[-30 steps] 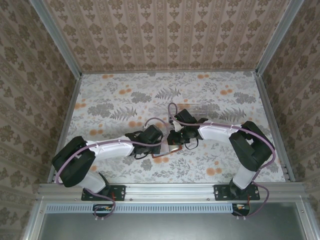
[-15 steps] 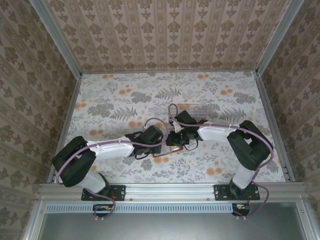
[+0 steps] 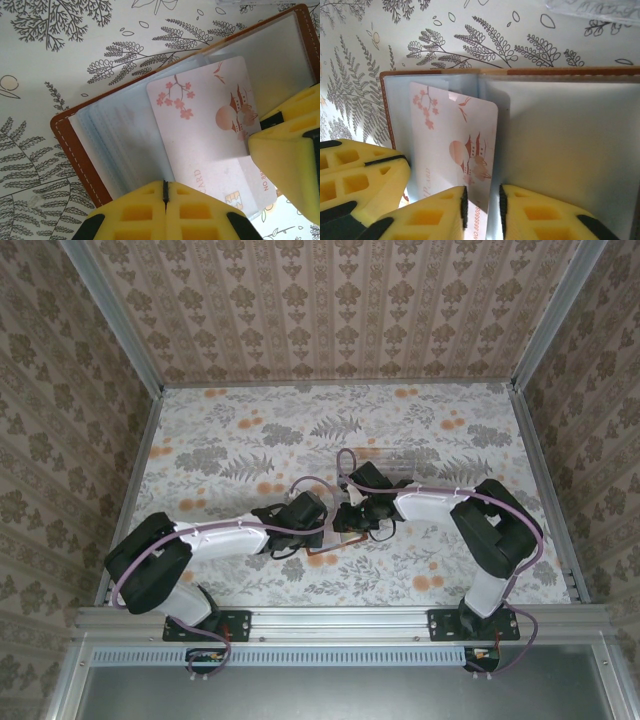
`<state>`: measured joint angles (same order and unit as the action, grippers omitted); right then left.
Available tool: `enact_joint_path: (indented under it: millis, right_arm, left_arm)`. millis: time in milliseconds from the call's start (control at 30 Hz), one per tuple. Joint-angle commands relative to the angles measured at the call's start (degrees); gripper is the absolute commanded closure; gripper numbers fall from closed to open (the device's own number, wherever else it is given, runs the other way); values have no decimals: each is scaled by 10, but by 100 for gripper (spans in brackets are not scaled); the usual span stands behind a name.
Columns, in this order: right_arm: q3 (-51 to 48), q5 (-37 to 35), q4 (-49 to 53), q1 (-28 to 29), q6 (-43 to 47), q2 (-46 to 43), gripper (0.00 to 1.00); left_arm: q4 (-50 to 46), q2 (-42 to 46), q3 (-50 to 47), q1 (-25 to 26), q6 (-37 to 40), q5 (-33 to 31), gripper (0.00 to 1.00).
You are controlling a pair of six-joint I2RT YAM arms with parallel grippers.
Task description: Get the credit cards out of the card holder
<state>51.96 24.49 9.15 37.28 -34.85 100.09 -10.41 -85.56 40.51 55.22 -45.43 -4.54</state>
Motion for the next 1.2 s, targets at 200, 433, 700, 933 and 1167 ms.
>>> enact_joint_path:
  millis: [200, 433, 700, 933, 1167]
  right_arm:
    - [-23, 63, -54, -8, -31, 14, 82]
    - [-26, 62, -61, -14, -34, 18, 100]
    - [-28, 50, -52, -30, -27, 14, 100]
    - [-15, 25, -8, -45, 7, -2, 100]
    - [-27, 20, 13, -75, 31, -23, 100]
  left_arm:
    - [-29, -22, -16, 6, -5, 3, 100]
    - [-32, -22, -18, 7, 0, 5, 100]
    - [-40, -22, -19, 6, 3, 1, 100]
    - [-48, -22, -19, 5, 8, -5, 100]
    - [-51, -20, -20, 6, 9, -5, 100]
